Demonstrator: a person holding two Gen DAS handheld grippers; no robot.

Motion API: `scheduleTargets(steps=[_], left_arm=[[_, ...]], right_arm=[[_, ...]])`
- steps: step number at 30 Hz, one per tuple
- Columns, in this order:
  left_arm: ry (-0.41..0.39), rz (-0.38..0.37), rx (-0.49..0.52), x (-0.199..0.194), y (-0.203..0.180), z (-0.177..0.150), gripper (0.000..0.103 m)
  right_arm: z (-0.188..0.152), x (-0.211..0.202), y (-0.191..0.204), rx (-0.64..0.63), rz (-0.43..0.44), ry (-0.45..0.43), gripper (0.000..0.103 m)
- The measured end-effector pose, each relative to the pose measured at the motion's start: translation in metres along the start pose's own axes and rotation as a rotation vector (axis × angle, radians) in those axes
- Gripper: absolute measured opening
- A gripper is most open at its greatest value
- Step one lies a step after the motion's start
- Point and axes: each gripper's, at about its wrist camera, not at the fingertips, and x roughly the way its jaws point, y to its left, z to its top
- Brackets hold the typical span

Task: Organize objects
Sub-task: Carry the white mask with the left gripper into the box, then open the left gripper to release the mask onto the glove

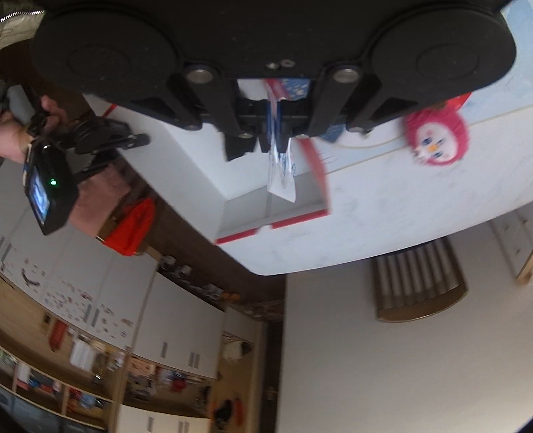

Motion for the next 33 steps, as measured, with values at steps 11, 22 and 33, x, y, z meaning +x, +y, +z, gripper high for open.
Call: scheduleTargets(steps=[11,22,33], left_arm=[[0.115,0.011,0.148,0.077,-0.052,-0.002,0.001],[0.217,0.098,0.259,0.135,-0.072,-0.022,0.001],[0.392,0.021,0.211,0.175,-0.075,-0.034,0.017]], right_arm=[[-0.001,0.0,-0.001,0.003,0.015,-0.001,0.005],[-0.001,0.0,-0.002,0.005,0.025,-0.005,0.005],[0.0,0.001,-0.002,-0.002,0.031,-0.003,0.005]])
